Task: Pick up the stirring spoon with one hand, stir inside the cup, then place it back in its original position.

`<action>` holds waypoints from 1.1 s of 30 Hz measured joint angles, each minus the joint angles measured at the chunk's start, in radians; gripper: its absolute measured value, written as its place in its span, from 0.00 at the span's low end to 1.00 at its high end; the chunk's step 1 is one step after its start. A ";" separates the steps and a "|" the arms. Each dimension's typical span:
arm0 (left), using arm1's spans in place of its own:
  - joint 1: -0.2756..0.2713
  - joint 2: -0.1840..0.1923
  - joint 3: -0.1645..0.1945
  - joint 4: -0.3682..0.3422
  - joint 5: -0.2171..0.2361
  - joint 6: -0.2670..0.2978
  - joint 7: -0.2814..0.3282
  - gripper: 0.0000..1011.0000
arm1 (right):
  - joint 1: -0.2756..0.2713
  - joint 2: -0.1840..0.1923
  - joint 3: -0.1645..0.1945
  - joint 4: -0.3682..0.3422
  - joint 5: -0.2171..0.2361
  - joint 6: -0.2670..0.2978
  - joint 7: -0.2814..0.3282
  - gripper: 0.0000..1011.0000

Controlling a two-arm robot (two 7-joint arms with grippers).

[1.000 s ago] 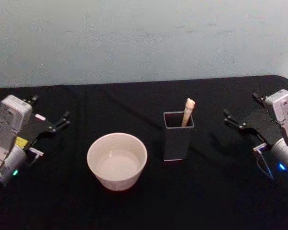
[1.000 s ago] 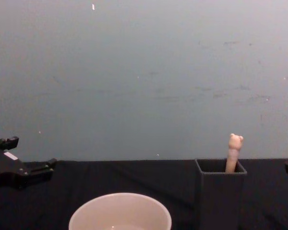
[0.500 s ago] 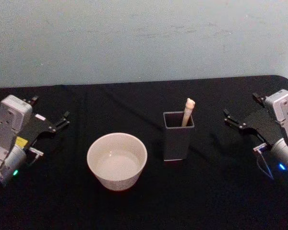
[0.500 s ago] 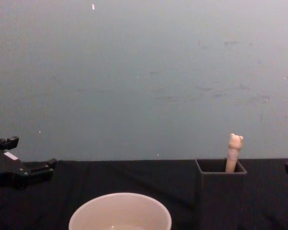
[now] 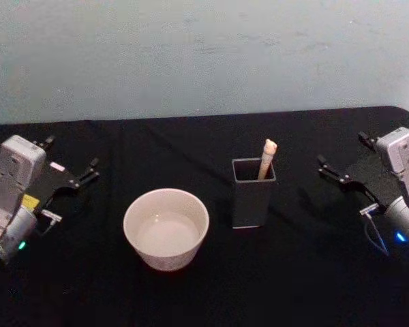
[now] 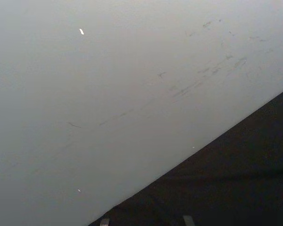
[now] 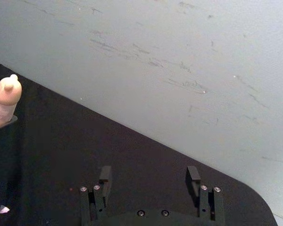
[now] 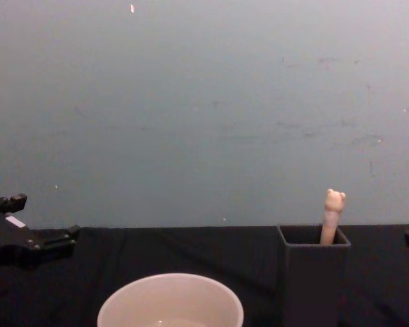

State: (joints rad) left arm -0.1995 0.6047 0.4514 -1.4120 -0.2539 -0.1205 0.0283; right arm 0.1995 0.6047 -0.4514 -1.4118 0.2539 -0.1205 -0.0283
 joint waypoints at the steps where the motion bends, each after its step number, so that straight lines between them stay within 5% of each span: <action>1: 0.000 0.000 0.000 0.000 0.000 0.000 0.000 0.99 | 0.000 0.000 0.000 0.000 0.000 0.000 0.000 0.99; 10: 0.000 0.000 0.000 0.000 0.000 0.000 0.000 0.99 | -0.001 -0.021 0.023 0.006 0.022 -0.010 0.033 0.99; 24: 0.000 0.000 0.000 0.000 0.000 0.000 0.000 0.99 | -0.060 -0.046 0.136 -0.093 0.225 -0.037 0.185 0.99; 33: 0.000 0.000 0.000 0.000 0.000 0.000 0.000 0.99 | -0.094 -0.041 0.153 -0.150 0.293 -0.061 0.309 0.99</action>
State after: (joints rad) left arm -0.1995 0.6047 0.4513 -1.4120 -0.2539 -0.1206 0.0283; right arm 0.1056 0.5638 -0.2987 -1.5622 0.5464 -0.1819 0.2808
